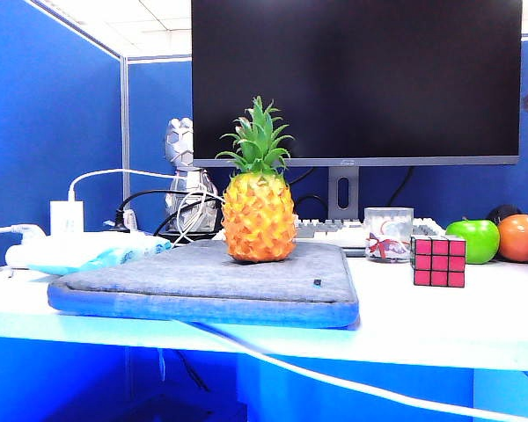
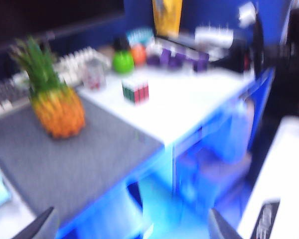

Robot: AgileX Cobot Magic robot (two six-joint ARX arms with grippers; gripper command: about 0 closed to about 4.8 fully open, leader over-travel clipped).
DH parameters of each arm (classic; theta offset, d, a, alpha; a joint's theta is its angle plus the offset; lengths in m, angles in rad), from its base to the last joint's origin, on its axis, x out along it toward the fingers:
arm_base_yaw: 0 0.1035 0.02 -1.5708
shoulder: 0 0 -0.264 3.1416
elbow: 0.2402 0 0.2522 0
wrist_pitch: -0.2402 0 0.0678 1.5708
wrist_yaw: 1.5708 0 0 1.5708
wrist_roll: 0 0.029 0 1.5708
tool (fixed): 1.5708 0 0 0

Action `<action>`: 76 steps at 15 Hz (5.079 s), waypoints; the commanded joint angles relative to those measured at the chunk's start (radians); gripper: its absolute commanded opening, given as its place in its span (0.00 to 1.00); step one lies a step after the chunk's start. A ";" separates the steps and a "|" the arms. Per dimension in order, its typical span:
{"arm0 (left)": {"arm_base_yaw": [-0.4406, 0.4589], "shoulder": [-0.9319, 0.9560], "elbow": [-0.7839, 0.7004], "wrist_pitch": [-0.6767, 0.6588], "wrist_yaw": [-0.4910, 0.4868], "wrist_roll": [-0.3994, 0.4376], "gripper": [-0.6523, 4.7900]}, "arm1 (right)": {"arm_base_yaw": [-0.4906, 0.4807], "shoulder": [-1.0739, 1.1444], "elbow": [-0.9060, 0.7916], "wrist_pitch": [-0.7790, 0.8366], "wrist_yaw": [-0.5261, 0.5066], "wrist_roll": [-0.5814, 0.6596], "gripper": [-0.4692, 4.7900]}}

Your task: Rotate the Rubik's Cube so that its red face is facing towards you.

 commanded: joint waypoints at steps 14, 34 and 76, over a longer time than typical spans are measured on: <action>0.616 -0.008 -0.015 -0.127 0.058 -0.021 0.85 | 0.008 0.000 0.005 0.034 -0.054 -0.011 0.09; 1.289 -0.055 -0.223 0.333 0.056 0.162 0.85 | 0.006 0.000 0.005 -0.006 -0.050 -0.014 0.09; 0.876 -0.055 -0.807 0.869 0.283 0.162 0.85 | 0.005 -0.028 -0.155 0.132 0.127 0.064 0.10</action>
